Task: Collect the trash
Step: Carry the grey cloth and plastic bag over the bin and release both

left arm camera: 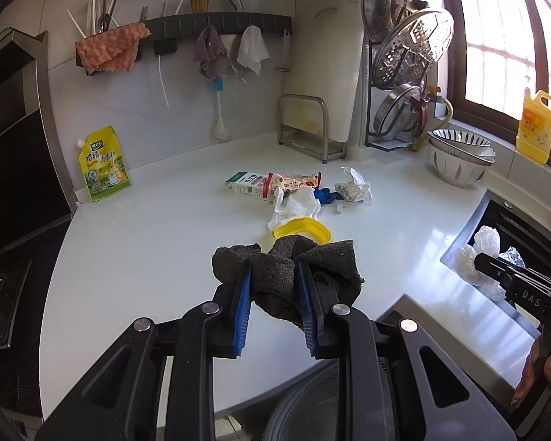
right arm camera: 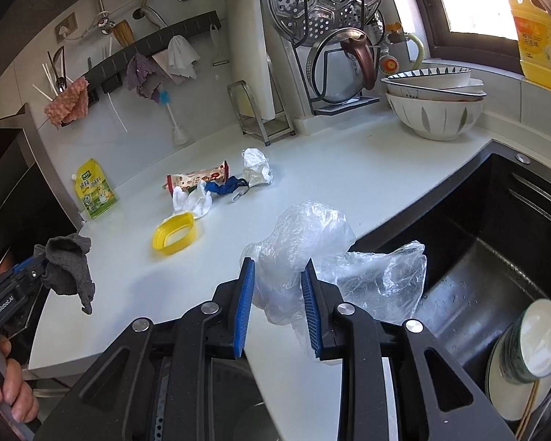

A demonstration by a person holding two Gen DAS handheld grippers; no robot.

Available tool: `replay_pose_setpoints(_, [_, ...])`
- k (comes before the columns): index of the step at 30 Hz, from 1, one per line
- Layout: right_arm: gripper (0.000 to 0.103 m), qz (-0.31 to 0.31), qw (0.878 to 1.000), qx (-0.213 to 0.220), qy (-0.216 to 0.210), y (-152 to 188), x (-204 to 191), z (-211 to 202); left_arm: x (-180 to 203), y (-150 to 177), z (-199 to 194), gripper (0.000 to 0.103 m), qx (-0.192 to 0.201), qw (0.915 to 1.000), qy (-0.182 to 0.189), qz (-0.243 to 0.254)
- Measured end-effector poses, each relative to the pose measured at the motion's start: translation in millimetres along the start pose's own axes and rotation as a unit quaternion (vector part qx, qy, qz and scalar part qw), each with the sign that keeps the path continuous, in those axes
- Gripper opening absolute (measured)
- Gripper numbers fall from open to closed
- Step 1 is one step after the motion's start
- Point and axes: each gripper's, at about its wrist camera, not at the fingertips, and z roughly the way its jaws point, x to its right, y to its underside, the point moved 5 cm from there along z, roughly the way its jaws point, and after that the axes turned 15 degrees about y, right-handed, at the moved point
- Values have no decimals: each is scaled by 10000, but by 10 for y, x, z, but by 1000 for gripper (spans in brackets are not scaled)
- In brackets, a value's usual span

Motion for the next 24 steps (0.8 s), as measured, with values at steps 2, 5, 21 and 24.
replay_pose_setpoints(2, [25,53,10000,7,-29,183,13,-180,49,110,-118,24,-10,10000,-4,63])
replay_pose_setpoints(5, [25,132,9999,-63,-33,511,24,-376,128,289,-264,24,-28,9999,75,69])
replay_pose_setpoints(21, [25,-401,9986,-320,153,1477,-166,-942,474,1212,-400,24,-491,9977,472,-47])
replay_pose_setpoints(24, [25,-489,9980,-339,216,1541,-196,-949,479,1311,-365,24,-622,9969,475,-78])
